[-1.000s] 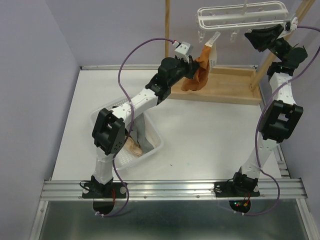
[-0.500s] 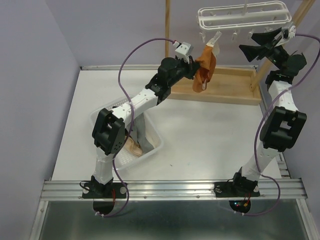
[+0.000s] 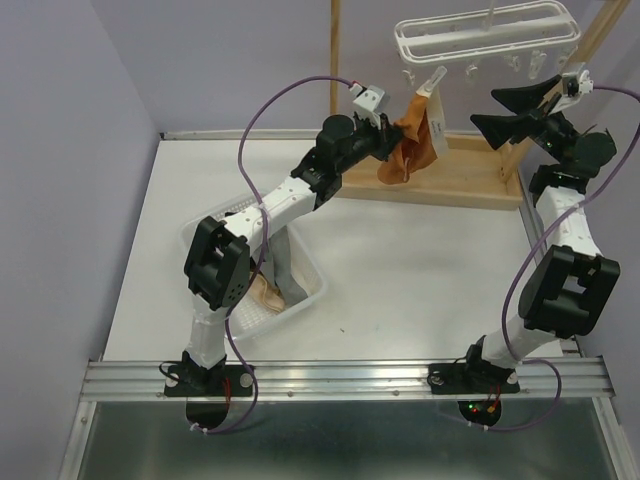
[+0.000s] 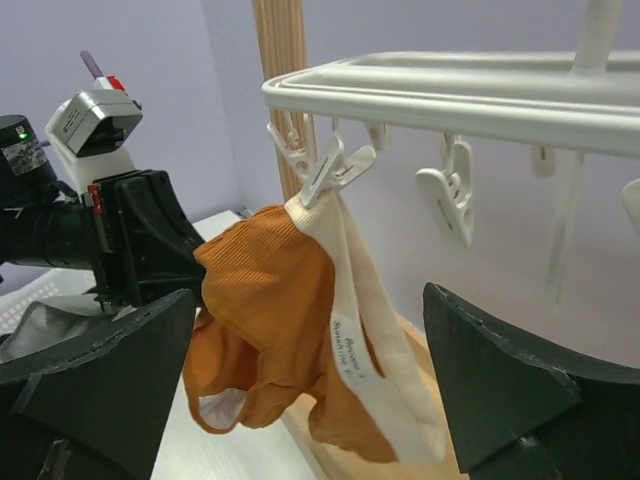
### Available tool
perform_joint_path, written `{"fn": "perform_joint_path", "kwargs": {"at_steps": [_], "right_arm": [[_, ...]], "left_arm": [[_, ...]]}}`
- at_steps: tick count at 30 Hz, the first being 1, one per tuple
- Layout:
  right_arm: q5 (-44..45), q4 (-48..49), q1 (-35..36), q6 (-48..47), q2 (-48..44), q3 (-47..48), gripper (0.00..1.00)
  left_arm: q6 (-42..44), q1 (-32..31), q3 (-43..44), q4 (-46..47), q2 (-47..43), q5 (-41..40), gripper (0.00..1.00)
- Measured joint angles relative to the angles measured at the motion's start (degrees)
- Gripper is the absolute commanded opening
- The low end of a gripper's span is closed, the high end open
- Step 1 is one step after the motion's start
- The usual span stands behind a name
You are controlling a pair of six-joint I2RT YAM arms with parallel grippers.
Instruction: Remove the underwear clipped to the hanger
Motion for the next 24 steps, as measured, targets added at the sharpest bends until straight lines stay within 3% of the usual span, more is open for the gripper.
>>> {"fn": "perform_joint_path", "kwargs": {"at_steps": [14, 24], "right_arm": [[6.1, -1.0, 10.2, 10.0, -0.6, -2.3, 1.00], [14.2, -2.3, 11.2, 10.4, 2.1, -2.0, 1.00]], "left_arm": [[0.0, -1.3, -0.6, 0.0, -0.6, 1.3, 0.00], [0.0, -1.5, -0.6, 0.0, -1.0, 1.4, 0.00]]}}
